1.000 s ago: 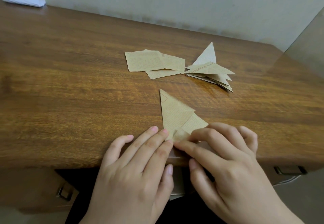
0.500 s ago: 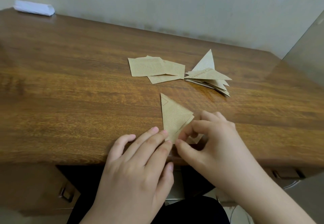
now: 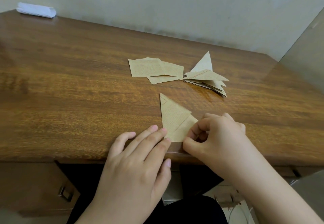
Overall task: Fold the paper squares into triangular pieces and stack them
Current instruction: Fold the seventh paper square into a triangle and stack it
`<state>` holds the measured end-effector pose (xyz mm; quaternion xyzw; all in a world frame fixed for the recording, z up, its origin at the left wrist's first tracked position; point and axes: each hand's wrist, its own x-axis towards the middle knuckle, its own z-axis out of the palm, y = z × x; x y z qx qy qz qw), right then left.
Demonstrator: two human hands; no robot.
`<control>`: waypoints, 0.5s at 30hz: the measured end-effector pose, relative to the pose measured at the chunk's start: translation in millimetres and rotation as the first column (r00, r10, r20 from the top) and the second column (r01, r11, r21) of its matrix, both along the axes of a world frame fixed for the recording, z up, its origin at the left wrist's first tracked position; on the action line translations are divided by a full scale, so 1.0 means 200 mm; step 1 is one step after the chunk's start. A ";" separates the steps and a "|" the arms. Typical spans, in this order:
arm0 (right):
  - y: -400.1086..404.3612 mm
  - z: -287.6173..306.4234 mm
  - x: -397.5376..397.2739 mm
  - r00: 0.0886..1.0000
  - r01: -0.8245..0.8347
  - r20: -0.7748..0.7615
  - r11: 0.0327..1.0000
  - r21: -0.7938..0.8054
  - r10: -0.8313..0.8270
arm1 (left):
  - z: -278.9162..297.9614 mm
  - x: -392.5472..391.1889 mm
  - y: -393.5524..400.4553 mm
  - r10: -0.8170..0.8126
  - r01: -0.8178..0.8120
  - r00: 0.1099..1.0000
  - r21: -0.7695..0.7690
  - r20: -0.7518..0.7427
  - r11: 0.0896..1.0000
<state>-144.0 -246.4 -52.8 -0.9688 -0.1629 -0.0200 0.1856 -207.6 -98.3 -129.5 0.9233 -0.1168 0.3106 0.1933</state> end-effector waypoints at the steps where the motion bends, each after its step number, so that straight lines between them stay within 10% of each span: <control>1: -0.01 0.00 0.00 1.000 0.002 -0.006 1.000 -0.003 -0.002 | 0.00 0.00 0.00 -0.001 0.001 1.000 -0.004 -0.005 1.000; 15: -0.21 -0.11 0.01 0.814 -0.555 0.149 0.827 -0.087 0.561 | 0.07 0.01 0.09 -0.101 0.100 0.992 -0.021 -0.077 0.995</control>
